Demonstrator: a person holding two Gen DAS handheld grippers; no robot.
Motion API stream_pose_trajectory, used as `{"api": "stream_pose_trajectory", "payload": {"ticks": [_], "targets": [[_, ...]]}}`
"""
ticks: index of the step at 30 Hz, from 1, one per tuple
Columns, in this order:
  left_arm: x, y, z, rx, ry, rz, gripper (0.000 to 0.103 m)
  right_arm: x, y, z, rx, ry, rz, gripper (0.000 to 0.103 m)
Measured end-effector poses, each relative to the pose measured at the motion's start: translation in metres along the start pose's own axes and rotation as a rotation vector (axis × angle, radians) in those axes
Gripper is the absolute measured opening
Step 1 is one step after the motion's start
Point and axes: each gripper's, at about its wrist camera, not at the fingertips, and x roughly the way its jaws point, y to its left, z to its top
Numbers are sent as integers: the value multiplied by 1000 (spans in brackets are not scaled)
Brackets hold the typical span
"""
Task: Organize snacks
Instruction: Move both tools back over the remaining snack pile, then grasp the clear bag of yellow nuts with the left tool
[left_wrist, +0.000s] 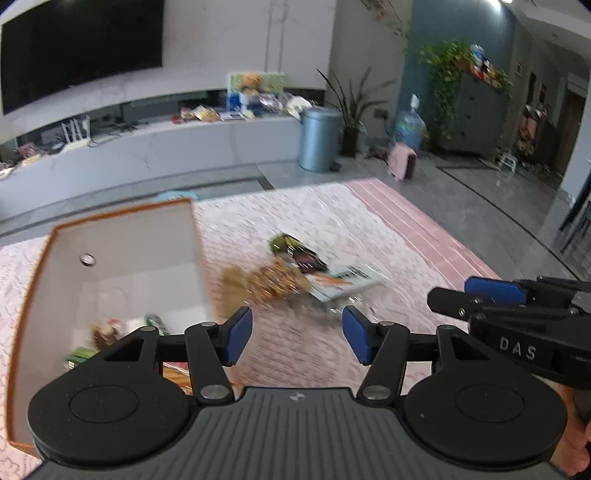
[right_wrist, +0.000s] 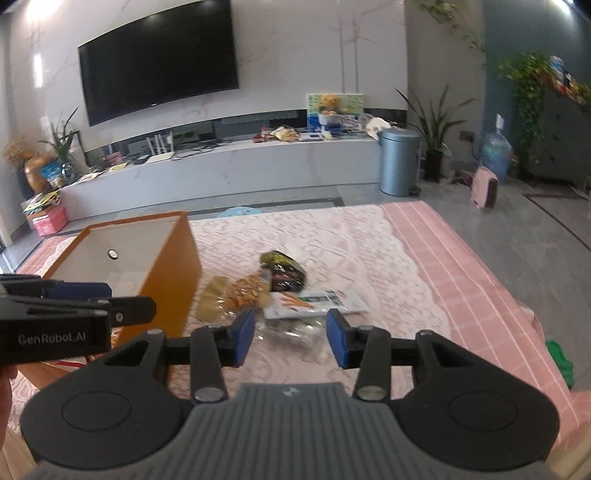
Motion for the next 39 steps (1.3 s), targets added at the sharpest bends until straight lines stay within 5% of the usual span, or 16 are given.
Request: {"api": "stream_pose_trajectory", "payload": {"ticks": [14,24,27,39], "targets": [[38,-45,-1,121,103,2,67,11,-51,-15,113,64,-25,49],[75,-44,21,230,163,35,67,43,-67,-8,179,116,-3,58],[87,-41,27,251,190,35,67,56,-70,-3,194,137,7,69],[128,-32,43,429,234,54,77,112,-79,16,308,243,59,76]]}}
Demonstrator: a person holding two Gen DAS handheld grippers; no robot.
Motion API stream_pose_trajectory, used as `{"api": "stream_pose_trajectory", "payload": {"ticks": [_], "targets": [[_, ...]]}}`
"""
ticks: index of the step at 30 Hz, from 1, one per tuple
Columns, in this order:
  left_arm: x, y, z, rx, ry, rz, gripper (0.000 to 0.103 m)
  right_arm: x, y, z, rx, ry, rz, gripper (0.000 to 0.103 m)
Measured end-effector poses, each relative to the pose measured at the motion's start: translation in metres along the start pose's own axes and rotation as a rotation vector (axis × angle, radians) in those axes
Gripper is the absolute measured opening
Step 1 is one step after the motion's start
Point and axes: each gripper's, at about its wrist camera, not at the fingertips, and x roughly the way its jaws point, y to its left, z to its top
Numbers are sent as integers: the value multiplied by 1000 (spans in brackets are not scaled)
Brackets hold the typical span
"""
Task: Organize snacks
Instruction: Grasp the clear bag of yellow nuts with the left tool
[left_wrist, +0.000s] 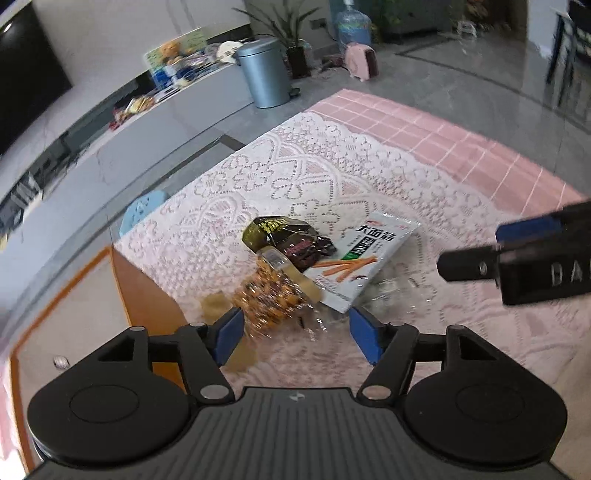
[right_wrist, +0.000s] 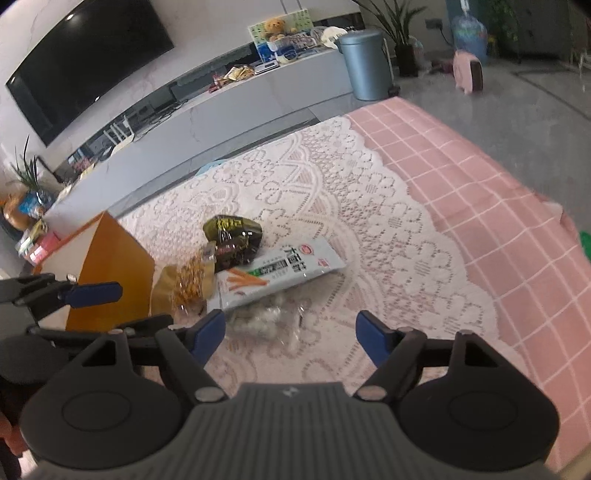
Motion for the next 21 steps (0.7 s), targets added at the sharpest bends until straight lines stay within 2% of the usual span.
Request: {"api": "stream_pose_trajectory", "payload": {"ticks": [8,12,16,21], "targets": [[26,15,11,130,45,-55,79,39,-2,13,118,69,62,74],[43,22,18,138,95,-104,79,57,1,22,141,99,67,72],[62,33,27,22,144,-127,79,73,-2,28,192,125,70,72],[76,50,33,-196,203,-141,78,87,-4,33,215,139,53,63]]}}
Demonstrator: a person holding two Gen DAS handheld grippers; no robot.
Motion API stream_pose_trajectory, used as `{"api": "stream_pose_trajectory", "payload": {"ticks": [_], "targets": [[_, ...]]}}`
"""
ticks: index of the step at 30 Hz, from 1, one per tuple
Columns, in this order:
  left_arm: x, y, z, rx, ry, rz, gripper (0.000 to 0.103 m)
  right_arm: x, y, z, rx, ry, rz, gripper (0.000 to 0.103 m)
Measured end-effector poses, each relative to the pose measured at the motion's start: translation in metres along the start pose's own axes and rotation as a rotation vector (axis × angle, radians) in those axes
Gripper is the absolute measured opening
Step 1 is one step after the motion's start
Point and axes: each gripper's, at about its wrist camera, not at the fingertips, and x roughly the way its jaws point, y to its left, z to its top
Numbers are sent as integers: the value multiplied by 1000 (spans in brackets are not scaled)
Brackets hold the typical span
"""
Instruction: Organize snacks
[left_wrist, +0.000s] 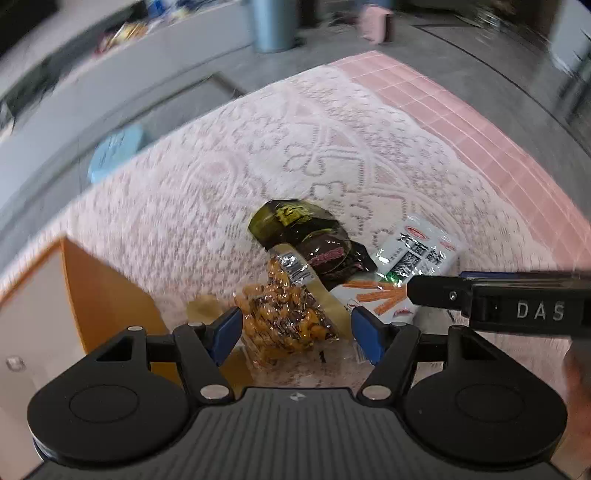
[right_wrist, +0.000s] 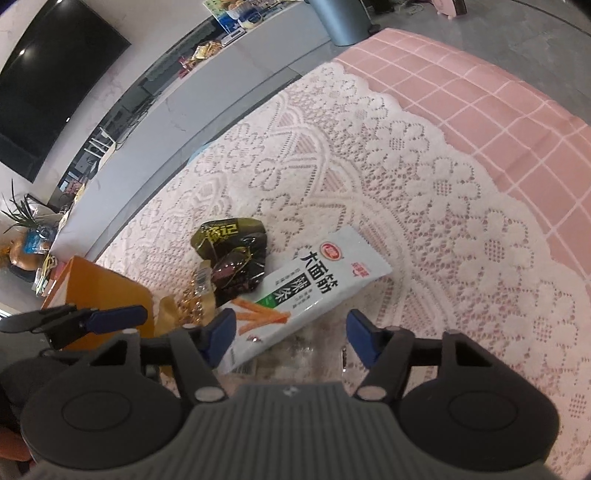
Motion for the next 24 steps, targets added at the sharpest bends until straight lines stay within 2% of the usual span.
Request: {"api": "stream_pose_trajectory", "payload": {"ticks": [5,7,13,21,23,24], "targets": [[10,8,3,-149,13,6,78,10,-6,3,40,9,0,58],[14,9,4,-189,22,14,78,14,-8,2,54,19,11,52],[27,7,8,-250,43,48,81,20,-17,1,98,10,18,40],[42,10,8,-313,60,93,88,21,-18,-1,86,-10,26,39],[42,10,7,-313,55,108,85,20,-18,-2,82,-19,27,36],[41,10,6,-310,52,111,82,19,-19,-3,81,-27,28,30]]}}
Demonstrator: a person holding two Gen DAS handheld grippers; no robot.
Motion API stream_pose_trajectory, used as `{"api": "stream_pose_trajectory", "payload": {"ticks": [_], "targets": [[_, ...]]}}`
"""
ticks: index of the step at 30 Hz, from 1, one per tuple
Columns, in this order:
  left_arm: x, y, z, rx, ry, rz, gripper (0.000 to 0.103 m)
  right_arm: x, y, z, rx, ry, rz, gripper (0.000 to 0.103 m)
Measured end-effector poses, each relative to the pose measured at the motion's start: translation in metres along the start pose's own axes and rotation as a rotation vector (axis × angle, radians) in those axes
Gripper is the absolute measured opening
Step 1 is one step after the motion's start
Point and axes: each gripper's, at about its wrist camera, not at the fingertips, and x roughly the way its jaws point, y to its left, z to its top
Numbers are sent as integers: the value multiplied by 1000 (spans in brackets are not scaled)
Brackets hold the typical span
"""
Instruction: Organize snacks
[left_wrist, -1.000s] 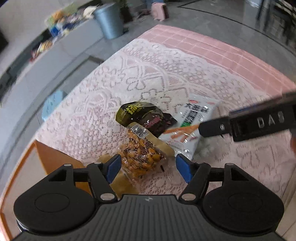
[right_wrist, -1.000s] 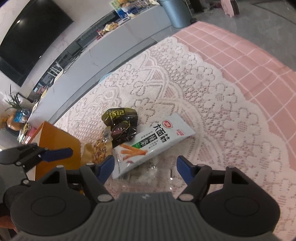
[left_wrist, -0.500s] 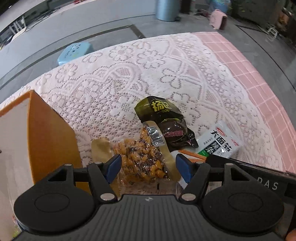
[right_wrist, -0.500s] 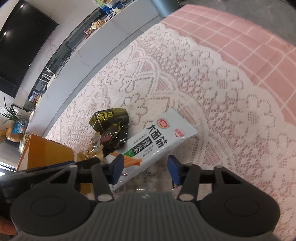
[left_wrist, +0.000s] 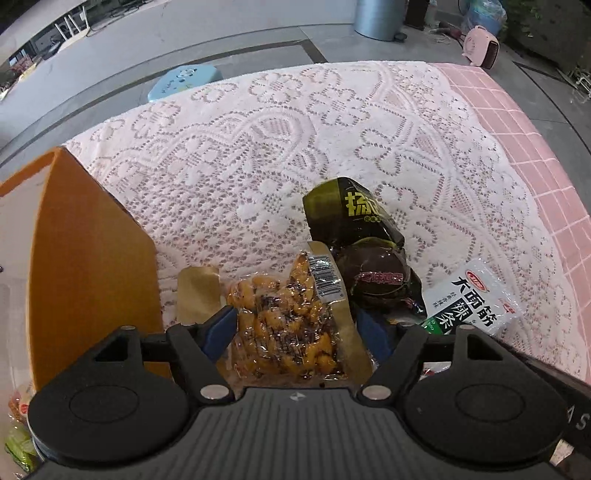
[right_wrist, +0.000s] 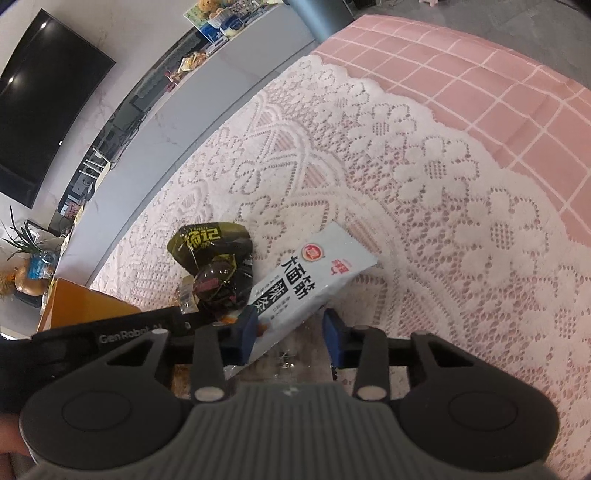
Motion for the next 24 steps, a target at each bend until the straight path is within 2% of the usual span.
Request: {"api": "stream_pose_trajectory", "payload": {"ticks": [1,3,4,7,10,15,20,24], "targets": [[-2,0,0,5,1,0,80,-1,0,0,-3,-11,-2,26],[-6,1,-1,11,-1,9,74,-5,0,1,-7,-33,8,24],[-10,1,-1,22,-10,11,66,-6,0,1,-6,-39,13,24],[-18,2,0,31,-12,-5,57,-7,0,2,2,-48,34,23],[-25,-2,2,68,-16,11,49,-6,0,2,13,-46,79,23],[-29,-6,4,126,5,42,48,3,6,0,16,-31,138,24],[-33,-9,3,193,29,81,48,10,15,-1,-1,-41,151,26],[-39,-17,1,279,6,157,49,21,18,-2,11,-6,158,26]]}}
